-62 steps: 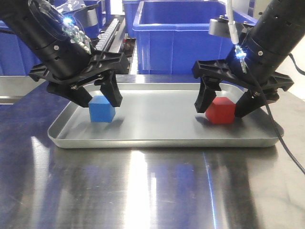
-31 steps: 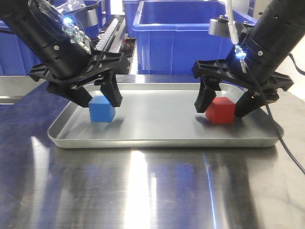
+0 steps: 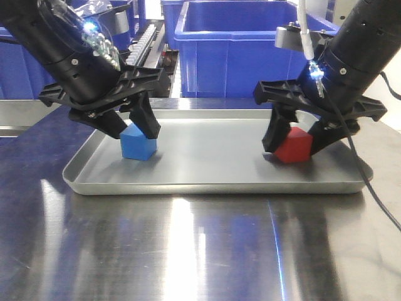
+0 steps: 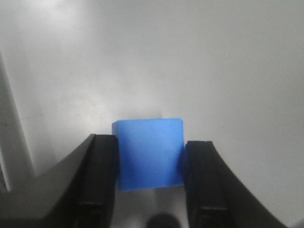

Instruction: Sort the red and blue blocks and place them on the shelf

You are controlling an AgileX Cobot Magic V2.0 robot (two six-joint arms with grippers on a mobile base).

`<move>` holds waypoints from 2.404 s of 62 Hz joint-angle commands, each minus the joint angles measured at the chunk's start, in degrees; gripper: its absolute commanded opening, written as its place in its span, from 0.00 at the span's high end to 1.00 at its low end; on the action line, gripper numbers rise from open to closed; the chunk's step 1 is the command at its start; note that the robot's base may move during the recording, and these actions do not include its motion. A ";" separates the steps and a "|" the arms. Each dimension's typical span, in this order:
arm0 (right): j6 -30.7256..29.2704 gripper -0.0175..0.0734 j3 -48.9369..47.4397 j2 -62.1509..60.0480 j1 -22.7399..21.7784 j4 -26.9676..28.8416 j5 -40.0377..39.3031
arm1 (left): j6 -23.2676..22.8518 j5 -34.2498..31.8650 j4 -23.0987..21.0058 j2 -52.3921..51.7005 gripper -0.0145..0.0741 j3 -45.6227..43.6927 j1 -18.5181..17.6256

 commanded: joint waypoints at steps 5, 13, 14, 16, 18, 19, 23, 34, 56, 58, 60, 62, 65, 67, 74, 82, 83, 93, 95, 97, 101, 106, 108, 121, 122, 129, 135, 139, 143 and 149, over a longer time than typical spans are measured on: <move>-0.18 0.66 -1.27 -1.91 -0.06 0.85 0.37 | -0.12 -2.24 -0.28 -2.34 0.67 -1.74 -0.41; -0.18 0.75 -1.27 -1.91 -0.06 0.85 0.62 | -0.12 -2.24 -0.15 -2.34 0.67 -1.74 -0.41; -0.18 0.75 -1.27 -1.91 -0.06 0.85 0.77 | -0.12 -2.24 -0.15 -2.34 0.67 -1.74 -0.41; -0.18 0.75 -1.38 -1.91 -0.06 0.85 1.05 | -0.12 -2.24 -0.15 -2.34 0.67 -1.74 -0.41; -0.18 0.75 -1.38 -1.96 -0.06 0.85 1.43 | -0.12 -2.24 -0.15 -2.34 0.67 -1.74 -0.41; -0.18 0.75 -1.47 -1.96 -0.06 0.85 1.58 | -0.12 -2.24 -0.15 -2.34 0.67 -1.74 -0.41; -0.24 0.75 -2.14 -1.96 -0.06 0.85 2.94 | -0.12 -2.36 -0.15 -2.34 0.67 -1.74 -0.41; -0.83 0.75 -6.30 -1.96 -0.06 0.85 7.34 | -0.12 -2.22 -0.15 -2.45 0.70 -2.48 -0.41; -2.79 0.75 -12.78 -6.44 -0.12 -1.98 9.70 | -0.12 -0.67 2.25 -4.71 0.74 -7.74 -0.41; -2.79 0.75 -12.78 -7.19 -0.12 -2.49 9.27 | -0.12 -0.67 2.38 -5.27 0.74 -8.18 -0.41; -2.79 0.75 -12.78 -8.02 -0.12 -2.96 9.00 | -0.12 -0.67 2.49 -5.70 0.74 -8.67 -0.41; -2.79 0.75 -12.78 -8.87 -0.12 -3.60 8.75 | -0.12 -0.78 2.80 -6.08 0.74 -9.00 -0.41; -2.79 0.75 -12.78 -10.39 -0.12 -4.44 8.18 | -0.12 -0.77 3.53 -7.04 0.74 -9.45 -0.41; -2.79 0.75 -12.78 -11.33 -0.12 -5.32 7.89 | -0.12 -0.77 4.10 -7.53 0.74 -9.78 -0.41; -2.79 0.75 -12.78 -15.05 -0.12 -7.68 7.08 | -0.12 -0.67 5.98 -9.83 0.74 -10.17 -0.41; -2.79 0.75 -12.72 -19.77 -0.12 -10.27 5.92 | -0.12 -0.74 8.18 -12.72 0.74 -10.17 -0.30; -2.79 0.75 -12.72 -20.34 -0.12 -10.55 5.83 | -0.12 -0.74 8.30 -13.23 0.74 -10.17 -0.30; -2.79 0.75 -12.72 -26.60 -0.12 -12.48 4.51 | -0.12 -1.56 8.96 -17.45 0.74 -10.17 0.47; -2.79 0.75 -12.67 -27.70 -0.12 -12.88 4.20 | -0.12 -2.03 8.96 -18.24 0.74 -10.17 0.78; -2.79 0.75 -12.67 -28.80 -0.12 -13.19 3.84 | -0.12 -2.30 8.96 -19.05 0.74 -10.17 0.89; -2.79 0.75 -12.55 -31.60 -0.12 -13.45 2.74 | -0.12 -3.60 9.58 -20.96 0.74 -9.96 0.94; -2.79 0.75 -12.54 -34.87 -0.12 -13.94 1.42 | -0.12 -4.62 10.50 -23.52 0.74 -9.52 0.94; -2.79 0.75 -12.54 -35.81 -0.12 -14.08 1.18 | -0.12 -4.62 10.90 -24.35 0.74 -9.48 0.94; -2.79 0.75 -10.90 -43.29 -0.12 -15.93 -2.05 | -0.12 -9.54 11.43 -30.53 0.74 -5.93 0.94; -2.79 0.75 -10.49 -43.80 -0.12 -15.93 -2.37 | -0.12 -10.08 11.43 -31.01 0.74 -5.50 0.94; -2.79 0.75 -5.93 -48.95 -0.12 -15.93 -5.03 | -0.12 -14.47 12.29 -35.38 0.74 -1.06 0.94; -2.79 0.75 -0.88 -53.96 -0.12 -15.99 -7.64 | -0.12 -17.49 14.10 -39.62 0.74 3.00 0.94; -2.79 0.75 2.43 -58.19 -0.12 -16.32 -9.27 | -0.12 -19.36 14.53 -42.69 0.74 5.90 1.55; -2.79 0.75 5.46 -62.21 -0.12 -16.76 -10.50 | -0.12 -20.72 14.53 -45.98 0.74 9.02 3.00; -2.79 0.75 9.53 -68.04 -0.12 -18.69 -10.68 | -0.12 -21.88 14.53 -50.96 0.74 12.79 6.28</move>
